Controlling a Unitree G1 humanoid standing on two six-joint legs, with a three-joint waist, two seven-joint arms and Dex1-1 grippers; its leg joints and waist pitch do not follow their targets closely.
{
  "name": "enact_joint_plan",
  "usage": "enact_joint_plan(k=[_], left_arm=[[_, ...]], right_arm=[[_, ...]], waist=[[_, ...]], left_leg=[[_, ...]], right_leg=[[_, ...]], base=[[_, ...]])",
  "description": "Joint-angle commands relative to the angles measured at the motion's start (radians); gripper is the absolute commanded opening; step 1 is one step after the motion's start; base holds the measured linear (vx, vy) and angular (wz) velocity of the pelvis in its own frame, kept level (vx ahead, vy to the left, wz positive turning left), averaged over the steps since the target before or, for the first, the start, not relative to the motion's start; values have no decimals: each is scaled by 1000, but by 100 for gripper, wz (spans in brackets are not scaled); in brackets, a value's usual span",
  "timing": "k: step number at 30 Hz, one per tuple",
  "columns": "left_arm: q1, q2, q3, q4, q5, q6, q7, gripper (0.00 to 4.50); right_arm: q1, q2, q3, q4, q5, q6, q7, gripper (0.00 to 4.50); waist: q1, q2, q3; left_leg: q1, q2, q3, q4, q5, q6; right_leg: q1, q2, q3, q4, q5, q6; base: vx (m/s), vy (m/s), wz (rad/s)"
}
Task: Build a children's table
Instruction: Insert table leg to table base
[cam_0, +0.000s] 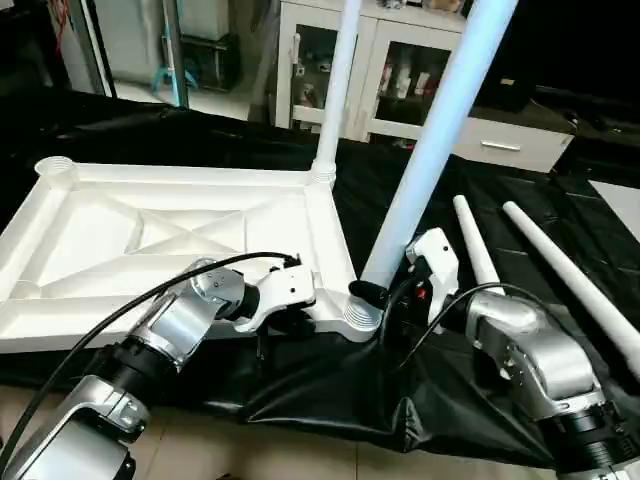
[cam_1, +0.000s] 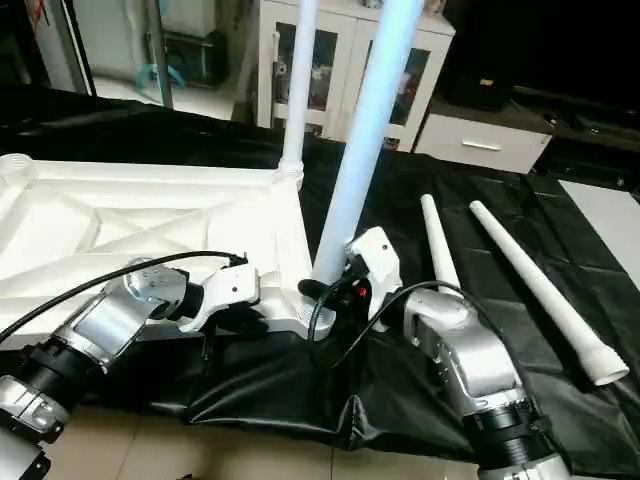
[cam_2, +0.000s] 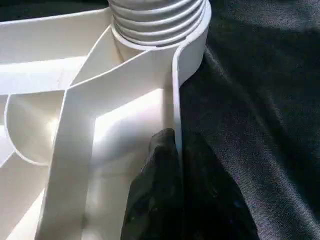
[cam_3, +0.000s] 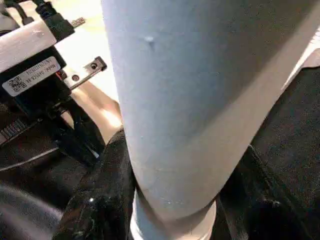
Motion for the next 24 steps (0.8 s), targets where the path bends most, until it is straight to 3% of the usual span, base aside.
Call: enact_joint_plan(k=[1,3,5,6,9,11,14,15,16,17,18,19,20,21,22,23,24], left_arm=[[-8,-6,29,-6,-11,-18,21,0],[-10,-8,30,-3,-11,-20,22,0],[-12,-8,30,-1,-10,-22,22,0],[-13,-8,30,1,-11,-23,23,0],[-15,-9,31,2,-10,-23,25,0],[-20,-10,38,8,-11,-20,35,0],[-29,-24,62,16,-19,14,71,0],[-37,-42,83,21,-27,45,105,0],[-49,-67,106,28,-33,82,151,0],[-62,-93,127,35,-36,117,202,0],[-68,-103,133,40,-34,128,223,0],[-75,-114,141,45,-31,141,250,0],[-83,-128,150,52,-28,156,282,0],[-96,-156,169,63,-32,180,329,0],[-111,-188,194,76,-41,209,383,0],[-129,-223,218,89,-51,237,432,0],[-149,-259,243,102,-56,264,483,0]], right_arm=[[84,-19,32,158,-78,79,-53,186],[78,-14,25,166,-81,72,-62,186],[72,-10,21,172,-81,68,-68,186],[65,-4,15,177,-80,62,-74,186],[59,1,8,182,-80,56,-85,186],[47,9,-2,188,-78,53,-102,186],[30,23,-17,204,-93,53,-158,186],[19,41,-33,220,-98,53,-202,186],[7,66,-51,240,-104,55,-257,186],[-5,91,-66,262,-114,56,-313,186],[-8,99,-69,270,-121,55,-335,186],[-12,109,-72,279,-129,54,-362,186],[-17,120,-76,290,-140,53,-394,186],[-24,140,-83,310,-150,51,-441,186],[-32,160,-88,332,-162,48,-492,186],[-43,182,-91,364,-174,36,-545,186],[-57,206,-95,401,-184,23,-601,186]], waist=[[-19,17,-21],[-22,22,-20],[-27,24,-17],[-32,26,-15],[-42,28,-14],[-44,30,-11],[-53,37,-7],[-56,49,-1],[-25,65,3],[85,51,-5],[85,51,-5],[12,-38,-5],[29,-28,-20],[51,-11,-32],[34,-20,-29],[29,-3,-42],[13,12,-33]], left_leg=[[30,40,-39,-83,-639,-66],[31,42,-43,-89,-666,-72],[36,43,-43,-92,-698,-75],[45,43,-44,-90,-722,-76],[39,45,-46,-96,-738,-79],[43,44,-47,-97,-758,-79],[45,48,-49,-105,-809,-87],[25,61,-47,-139,-876,-96],[-92,87,-19,-244,-1006,-114],[-117,55,81,-240,-887,-73],[-117,55,81,-240,-887,-73],[68,-6,-26,99,-222,-23],[-2,-24,-57,86,-67,16],[-60,14,-63,13,30,-17],[-2,30,-37,-33,1,-58],[30,37,-34,-37,-30,-57],[19,37,-23,-50,-121,-65]], right_leg=[[-10,-70,19,-120,-716,-24],[-5,-68,15,-120,-689,-30],[-9,-65,11,-124,-677,-35],[-11,-66,7,-129,-680,-38],[-2,-67,1,-129,-667,-40],[-2,-69,-9,-135,-689,-33],[8,-64,-41,-141,-690,-18],[30,-46,-57,-113,-629,-29],[124,-6,-49,105,-391,-68],[106,26,-15,167,-303,-60],[106,26,-15,167,-303,-60],[-90,-153,87,-131,-1033,-15],[6,-162,131,-122,-1020,-41],[73,-139,96,-50,-718,-84],[16,-35,50,-6,-301,-100],[10,-32,48,8,-159,-125],[14,-32,59,6,-53,-182]], base=[[0,0,0],[0,0,0],[0,0,0],[0,0,0],[0,0,0],[0,0,0],[0,0,0],[-67,13,0],[-67,13,0],[-106,-10,24],[11,-128,27],[11,-128,27],[112,-131,-18],[76,10,-26],[76,10,-26],[0,0,0],[-58,-29,19]])
